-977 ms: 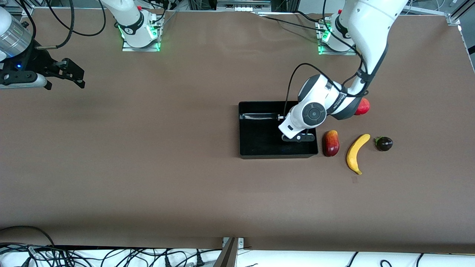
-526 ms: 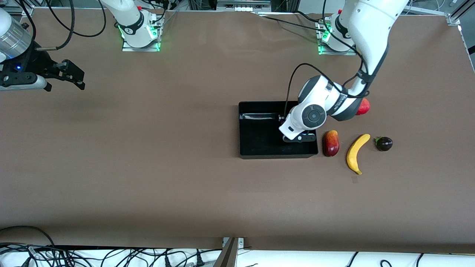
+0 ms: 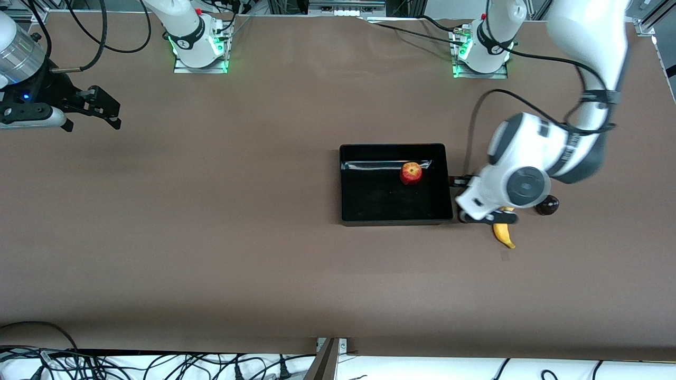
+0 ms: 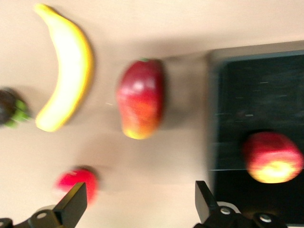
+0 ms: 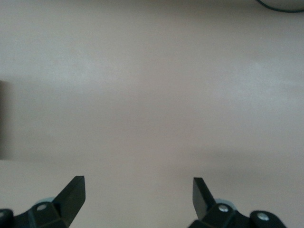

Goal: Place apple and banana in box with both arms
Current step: 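Move the left gripper down to the yellow banana and grasp it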

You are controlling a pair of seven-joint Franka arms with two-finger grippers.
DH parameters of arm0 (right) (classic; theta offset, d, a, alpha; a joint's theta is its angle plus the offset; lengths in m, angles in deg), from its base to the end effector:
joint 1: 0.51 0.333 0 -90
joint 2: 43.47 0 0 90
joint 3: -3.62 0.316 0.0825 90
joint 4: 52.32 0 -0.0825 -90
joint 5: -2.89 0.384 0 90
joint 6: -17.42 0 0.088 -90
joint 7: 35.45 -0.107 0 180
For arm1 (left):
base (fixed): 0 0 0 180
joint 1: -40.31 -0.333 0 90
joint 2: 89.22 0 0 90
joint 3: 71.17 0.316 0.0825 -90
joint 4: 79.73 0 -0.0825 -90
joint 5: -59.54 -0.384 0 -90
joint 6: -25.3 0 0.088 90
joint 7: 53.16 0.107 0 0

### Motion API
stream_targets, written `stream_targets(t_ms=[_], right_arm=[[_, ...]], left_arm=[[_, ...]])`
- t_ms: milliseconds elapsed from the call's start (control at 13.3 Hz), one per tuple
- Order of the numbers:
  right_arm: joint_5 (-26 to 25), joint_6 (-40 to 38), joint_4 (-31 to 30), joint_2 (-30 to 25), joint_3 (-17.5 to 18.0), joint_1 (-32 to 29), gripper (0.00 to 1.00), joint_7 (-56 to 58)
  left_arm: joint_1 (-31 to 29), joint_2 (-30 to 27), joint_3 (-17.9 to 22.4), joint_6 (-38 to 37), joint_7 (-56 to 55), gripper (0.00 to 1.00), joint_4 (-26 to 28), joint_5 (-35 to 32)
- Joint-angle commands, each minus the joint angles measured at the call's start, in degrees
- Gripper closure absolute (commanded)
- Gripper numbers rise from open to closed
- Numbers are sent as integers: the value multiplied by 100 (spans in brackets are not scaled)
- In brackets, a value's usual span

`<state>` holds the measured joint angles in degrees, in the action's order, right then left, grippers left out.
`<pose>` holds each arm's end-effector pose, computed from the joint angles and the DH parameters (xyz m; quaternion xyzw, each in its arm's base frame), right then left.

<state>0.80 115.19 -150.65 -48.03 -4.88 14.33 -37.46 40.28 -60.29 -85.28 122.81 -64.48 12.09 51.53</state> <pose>0.5386 0.0534 0.6106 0.9985 0.0396 0.0353 0.0097 0.6243 -0.1251 0.3187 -0.9802 0.0430 0.1872 0.0477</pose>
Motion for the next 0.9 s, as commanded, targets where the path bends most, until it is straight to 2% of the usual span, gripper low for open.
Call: stream_targets(t_ms=[0, 225, 376, 451, 526, 601, 676, 751, 827], right_arm=[[24, -30, 113, 43, 85, -104, 0, 69], [25, -39, 113, 43, 85, -104, 0, 69], [25, -39, 113, 43, 85, -104, 0, 60], [25, -30, 113, 43, 85, -104, 0, 69], [25, -30, 113, 43, 85, -104, 0, 69], [25, -30, 113, 43, 85, -104, 0, 69], [25, -30, 113, 43, 85, -104, 0, 69], [25, -30, 113, 43, 85, -104, 0, 60], [25, -30, 113, 43, 85, -104, 0, 69]], left_arm=[[-584, 155, -30, 292, 1452, 0, 2, -323], [-1006, 542, -30, 1197, 2580, 0, 318, -621], [-1148, 578, -30, 2031, 2897, 0, 827, -753], [-1166, 578, -30, 2349, 2907, 10, 1082, -780], [-1175, 587, -21, 2526, 2916, 30, 1180, -781], [-1227, 656, -21, 2554, 2934, 54, 1181, -789], [-1263, 675, -30, 2545, 3151, 87, 1181, -789], [-1263, 666, -30, 2528, 3423, 100, 1146, -789], [-1263, 640, -30, 2519, 3487, 100, 1128, -781]])
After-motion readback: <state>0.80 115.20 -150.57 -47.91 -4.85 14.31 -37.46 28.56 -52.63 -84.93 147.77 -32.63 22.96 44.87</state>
